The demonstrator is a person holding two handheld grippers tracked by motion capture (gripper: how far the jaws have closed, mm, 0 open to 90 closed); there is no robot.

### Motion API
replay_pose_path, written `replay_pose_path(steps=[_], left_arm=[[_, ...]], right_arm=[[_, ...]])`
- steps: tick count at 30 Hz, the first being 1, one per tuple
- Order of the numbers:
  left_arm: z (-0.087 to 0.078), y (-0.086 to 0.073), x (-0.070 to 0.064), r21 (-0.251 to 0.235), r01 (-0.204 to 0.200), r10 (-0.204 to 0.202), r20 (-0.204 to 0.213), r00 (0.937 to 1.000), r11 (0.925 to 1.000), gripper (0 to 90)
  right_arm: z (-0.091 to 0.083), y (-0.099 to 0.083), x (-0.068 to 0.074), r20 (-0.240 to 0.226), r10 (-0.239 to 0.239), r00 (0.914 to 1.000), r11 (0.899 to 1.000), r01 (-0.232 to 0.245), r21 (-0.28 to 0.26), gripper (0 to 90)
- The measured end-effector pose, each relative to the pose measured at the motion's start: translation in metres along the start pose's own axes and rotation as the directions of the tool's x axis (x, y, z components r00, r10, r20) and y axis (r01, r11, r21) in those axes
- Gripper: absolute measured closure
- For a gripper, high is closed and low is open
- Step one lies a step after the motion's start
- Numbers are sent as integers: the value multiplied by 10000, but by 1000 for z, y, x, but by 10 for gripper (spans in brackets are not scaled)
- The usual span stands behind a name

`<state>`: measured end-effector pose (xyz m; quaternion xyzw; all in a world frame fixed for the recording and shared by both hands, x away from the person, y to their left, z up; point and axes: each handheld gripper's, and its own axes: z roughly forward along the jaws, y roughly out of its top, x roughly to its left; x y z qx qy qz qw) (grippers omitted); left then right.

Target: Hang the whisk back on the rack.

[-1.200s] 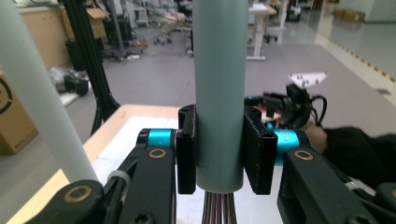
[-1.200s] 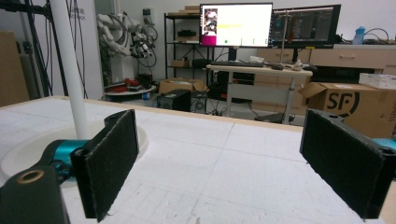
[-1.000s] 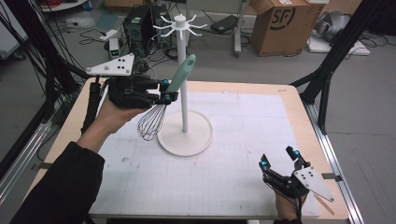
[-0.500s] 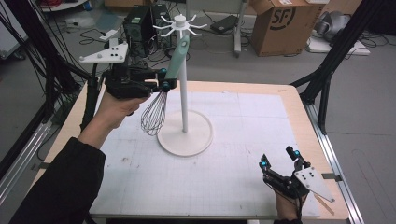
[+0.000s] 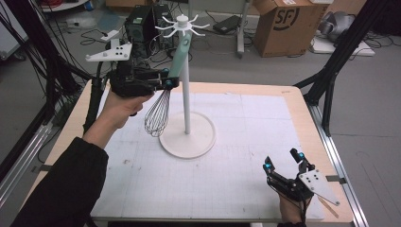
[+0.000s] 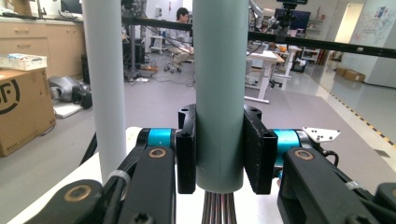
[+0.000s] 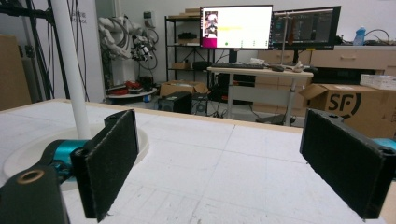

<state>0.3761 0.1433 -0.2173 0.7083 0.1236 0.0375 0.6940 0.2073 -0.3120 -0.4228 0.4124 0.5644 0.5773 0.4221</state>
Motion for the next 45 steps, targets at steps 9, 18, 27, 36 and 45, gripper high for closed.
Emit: replay_pose_path(steps=[9, 18, 27, 36, 45], left_arm=[[0, -4, 11, -137, 242, -243, -93, 9997, 9996, 695], [2, -8, 15, -330, 128, -133, -146, 9998, 9994, 693], [0, -18, 15, -730, -479, 440, -537, 9976, 9962, 562], [-8, -38, 11, -1102, -829, 753, -717, 9946, 9904, 405], [-28, -72, 1, -1160, -1180, 1044, -1164, 9877, 9862, 371]], right_arm=[[0, 0, 0, -9, 7, 10000, 10000, -7, 15, 105], [-1, 0, 0, 6, 19, 10000, 10000, -19, 41, 105], [-1, -1, 0, 34, 21, 10000, 10000, -21, 86, 105], [-1, -1, 0, 25, -13, 10000, 10000, 13, 82, 105], [-1, -1, 2, -3, -18, 10000, 9999, 18, 106, 105]])
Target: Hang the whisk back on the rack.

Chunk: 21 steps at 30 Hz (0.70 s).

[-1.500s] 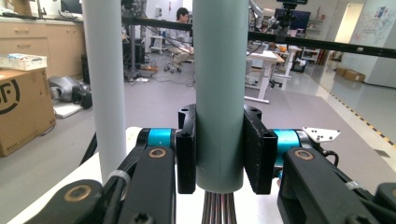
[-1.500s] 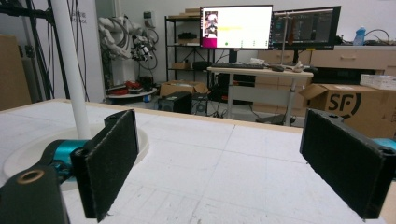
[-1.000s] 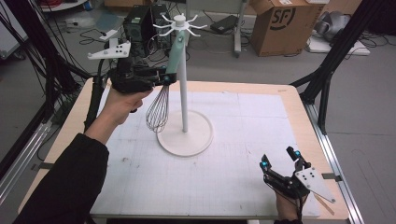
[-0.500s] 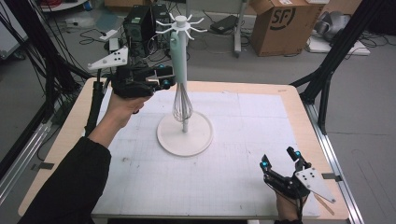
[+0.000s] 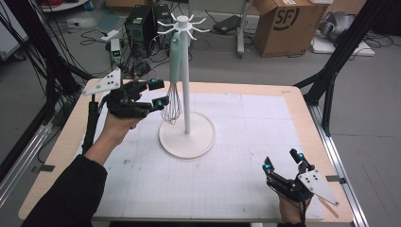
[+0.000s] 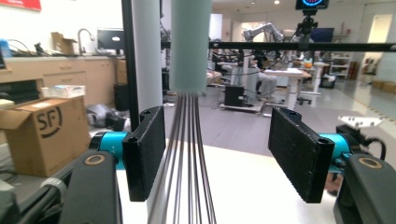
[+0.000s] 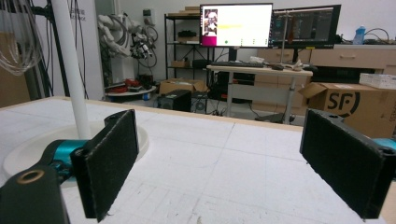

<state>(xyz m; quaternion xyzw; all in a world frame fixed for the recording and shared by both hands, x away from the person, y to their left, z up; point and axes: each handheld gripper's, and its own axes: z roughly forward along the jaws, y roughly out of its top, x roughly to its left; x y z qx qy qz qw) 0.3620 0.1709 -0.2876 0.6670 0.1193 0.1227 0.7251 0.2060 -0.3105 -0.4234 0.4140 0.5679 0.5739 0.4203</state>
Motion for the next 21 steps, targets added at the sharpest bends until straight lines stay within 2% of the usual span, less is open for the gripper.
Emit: replay_pose_path(steps=[2, 5, 9, 12, 16, 21], left_arm=[[-7, -8, -4, -44, -90, 90, -138, 9999, 9999, 371], [-19, -20, -10, -424, -102, 87, -367, 9993, 9990, 371], [-34, -34, -19, -383, -378, 351, -675, 9971, 9986, 370], [-44, -47, -26, -304, -377, 348, -900, 9953, 9988, 367], [-59, -66, -36, -113, -526, 507, -1330, 9898, 9985, 366], [-72, -84, -46, -215, -329, 290, -1585, 9869, 9992, 368]], right_arm=[[0, 0, 0, 19, -7, 10000, 10000, 7, -3, 105], [0, 0, 1, 9, -20, 10000, 10000, 20, 12, 105], [1, 0, 2, 21, -47, 10000, 10000, 47, 10, 105], [1, 0, 2, 38, -88, 10000, 10000, 88, 9, 105], [1, 0, 3, 50, -108, 9999, 9999, 108, 27, 105], [2, 0, 4, 38, -95, 9999, 9999, 95, 48, 105]])
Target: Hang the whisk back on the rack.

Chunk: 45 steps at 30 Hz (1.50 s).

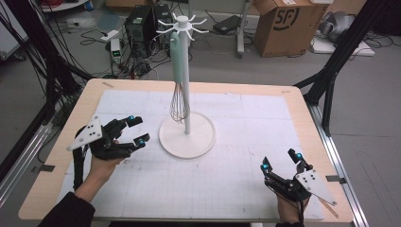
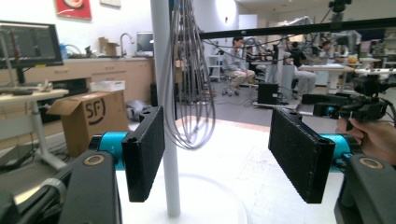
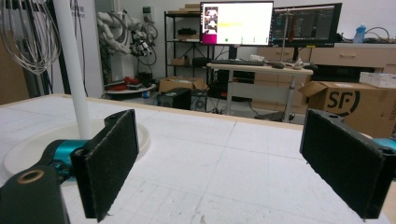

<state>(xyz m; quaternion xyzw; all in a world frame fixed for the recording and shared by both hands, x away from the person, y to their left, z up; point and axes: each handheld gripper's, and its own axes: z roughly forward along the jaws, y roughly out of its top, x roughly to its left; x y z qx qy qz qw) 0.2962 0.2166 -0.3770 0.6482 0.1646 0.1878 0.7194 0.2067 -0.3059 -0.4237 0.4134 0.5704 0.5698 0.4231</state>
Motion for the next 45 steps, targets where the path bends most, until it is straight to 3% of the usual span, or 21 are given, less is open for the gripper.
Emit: replay_pose_path(steps=[10, 20, 35, 45], left_arm=[[-16, -32, -6, 161, 350, -343, -411, 9986, 9993, 373], [-27, -43, -16, 254, 149, -134, -590, 9982, 9996, 369], [-41, -51, -35, 304, 276, -247, -934, 9953, 9992, 364], [-41, -53, -37, 429, 135, -94, -940, 9955, 9990, 359]], right_arm=[[0, 0, -1, 38, 15, 10000, 10000, -15, -29, 105], [-2, 1, -1, 30, 73, 10000, 9999, -73, -98, 105], [-5, 7, 0, -21, 84, 10000, 9991, -85, -425, 105], [-1, 6, 3, -137, 14, 9999, 9992, -20, -387, 105]])
